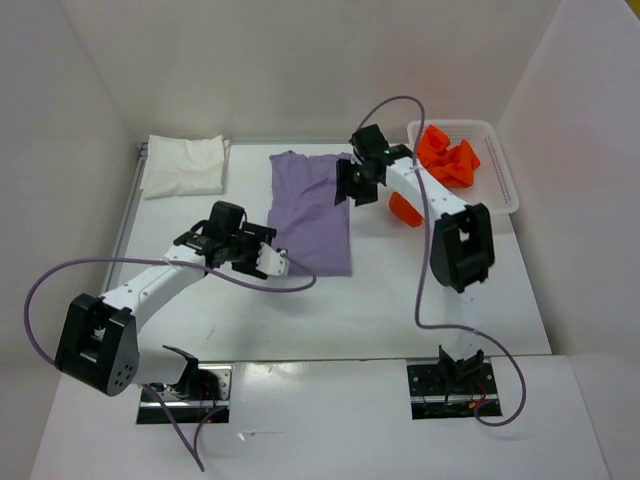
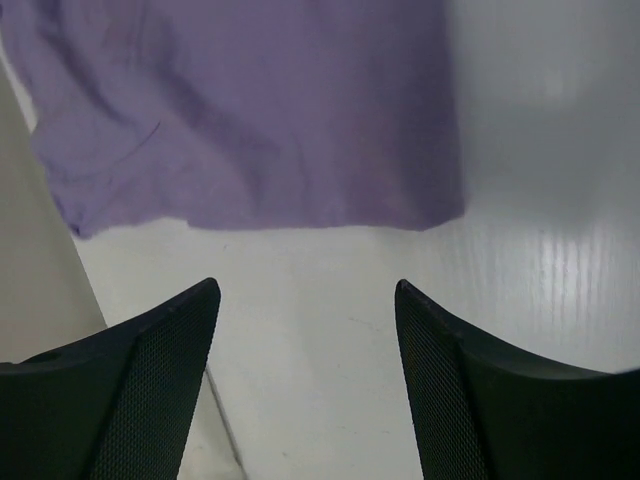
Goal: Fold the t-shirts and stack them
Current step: Grab one side of the 2/3 rectangular tshirt with both arms
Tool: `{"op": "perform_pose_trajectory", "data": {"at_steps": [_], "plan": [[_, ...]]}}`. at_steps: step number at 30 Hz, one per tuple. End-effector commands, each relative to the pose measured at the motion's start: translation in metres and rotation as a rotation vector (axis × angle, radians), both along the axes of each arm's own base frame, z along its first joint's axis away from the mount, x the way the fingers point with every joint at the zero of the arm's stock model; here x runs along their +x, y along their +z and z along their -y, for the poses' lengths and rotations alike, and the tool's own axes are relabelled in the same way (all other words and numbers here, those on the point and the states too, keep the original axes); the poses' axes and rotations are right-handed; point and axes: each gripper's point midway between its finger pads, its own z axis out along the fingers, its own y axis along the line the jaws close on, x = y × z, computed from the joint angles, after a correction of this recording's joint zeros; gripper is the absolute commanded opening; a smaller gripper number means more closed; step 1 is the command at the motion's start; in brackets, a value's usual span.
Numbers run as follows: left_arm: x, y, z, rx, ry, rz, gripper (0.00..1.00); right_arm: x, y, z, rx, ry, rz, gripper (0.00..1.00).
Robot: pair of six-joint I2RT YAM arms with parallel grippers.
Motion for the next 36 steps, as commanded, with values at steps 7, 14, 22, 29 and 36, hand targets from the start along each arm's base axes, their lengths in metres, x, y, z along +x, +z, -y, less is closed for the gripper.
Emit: {"op": "perform_pose_trajectory", "data": {"at_steps": [7,14,22,29,36], "plan": [[-0.042,-0.047,0.017,0.140,-0.388,-0.016,0.79,-0.123,-0.025,0.008,0.111,0.023,-0.184,0.75],[-0.043,-0.068,0.023,0.175,-0.450,-0.021,0.75,-0.139,-0.050,0.001,0.127,0.034,-0.229,0.75],[-0.040,-0.087,0.026,0.175,-0.418,-0.071,0.68,-0.154,-0.064,0.000,0.116,0.019,-0.284,0.75],[-0.024,-0.099,0.041,0.163,-0.339,-0.080,0.60,-0.169,-0.075,-0.004,0.112,0.013,-0.335,0.75],[-0.024,-0.102,0.043,0.156,-0.335,-0.104,0.33,-0.173,-0.096,-0.011,0.101,0.001,-0.380,0.75]]}}
